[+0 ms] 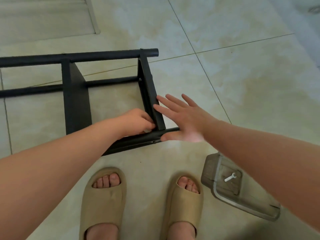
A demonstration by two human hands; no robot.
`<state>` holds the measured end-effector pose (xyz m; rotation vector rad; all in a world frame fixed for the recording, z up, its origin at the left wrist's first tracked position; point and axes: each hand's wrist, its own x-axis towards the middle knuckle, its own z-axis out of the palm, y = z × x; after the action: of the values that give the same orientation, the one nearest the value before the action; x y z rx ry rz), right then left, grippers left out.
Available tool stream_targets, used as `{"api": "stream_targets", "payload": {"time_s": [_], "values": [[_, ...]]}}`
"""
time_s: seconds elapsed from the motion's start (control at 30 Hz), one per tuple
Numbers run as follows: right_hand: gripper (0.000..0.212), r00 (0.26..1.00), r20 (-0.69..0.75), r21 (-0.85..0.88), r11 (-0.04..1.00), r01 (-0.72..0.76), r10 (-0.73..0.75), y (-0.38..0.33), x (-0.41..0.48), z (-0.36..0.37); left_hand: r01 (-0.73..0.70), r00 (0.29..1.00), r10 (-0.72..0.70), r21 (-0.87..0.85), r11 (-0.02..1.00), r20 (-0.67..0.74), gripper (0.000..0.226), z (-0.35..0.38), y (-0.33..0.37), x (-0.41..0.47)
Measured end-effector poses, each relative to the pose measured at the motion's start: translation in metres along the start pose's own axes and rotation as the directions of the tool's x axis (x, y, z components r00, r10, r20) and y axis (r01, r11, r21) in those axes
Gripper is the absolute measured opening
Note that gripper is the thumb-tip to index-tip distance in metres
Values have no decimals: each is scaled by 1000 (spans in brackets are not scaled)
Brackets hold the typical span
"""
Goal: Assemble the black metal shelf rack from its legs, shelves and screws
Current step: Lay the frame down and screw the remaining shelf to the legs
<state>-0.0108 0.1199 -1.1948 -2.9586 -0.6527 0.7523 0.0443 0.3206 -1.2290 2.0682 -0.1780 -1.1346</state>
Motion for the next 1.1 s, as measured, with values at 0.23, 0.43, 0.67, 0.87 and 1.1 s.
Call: {"api": "stream_targets", "payload": {"time_s": [0.23,0.43,0.67,0.87,1.1], "values": [[79,978,-12,20,978,-206,206,3,-106,-3,-151,917,290,434,888,-274,4,16,60,-56],[71,919,-48,150,912,-381,392,9,-194,19,-325,937,316,705,630,150,25,74,134,-96],[67,810,68,368,740,-563,582,13,-250,71,-408,913,186,810,422,363,36,150,166,-91],[52,757,204,465,619,-633,621,29,-260,119,-236,951,31,659,714,307,63,190,138,-54],[34,687,421,436,532,-726,593,49,-236,161,-84,973,-31,477,875,228,56,215,109,-30]]}}
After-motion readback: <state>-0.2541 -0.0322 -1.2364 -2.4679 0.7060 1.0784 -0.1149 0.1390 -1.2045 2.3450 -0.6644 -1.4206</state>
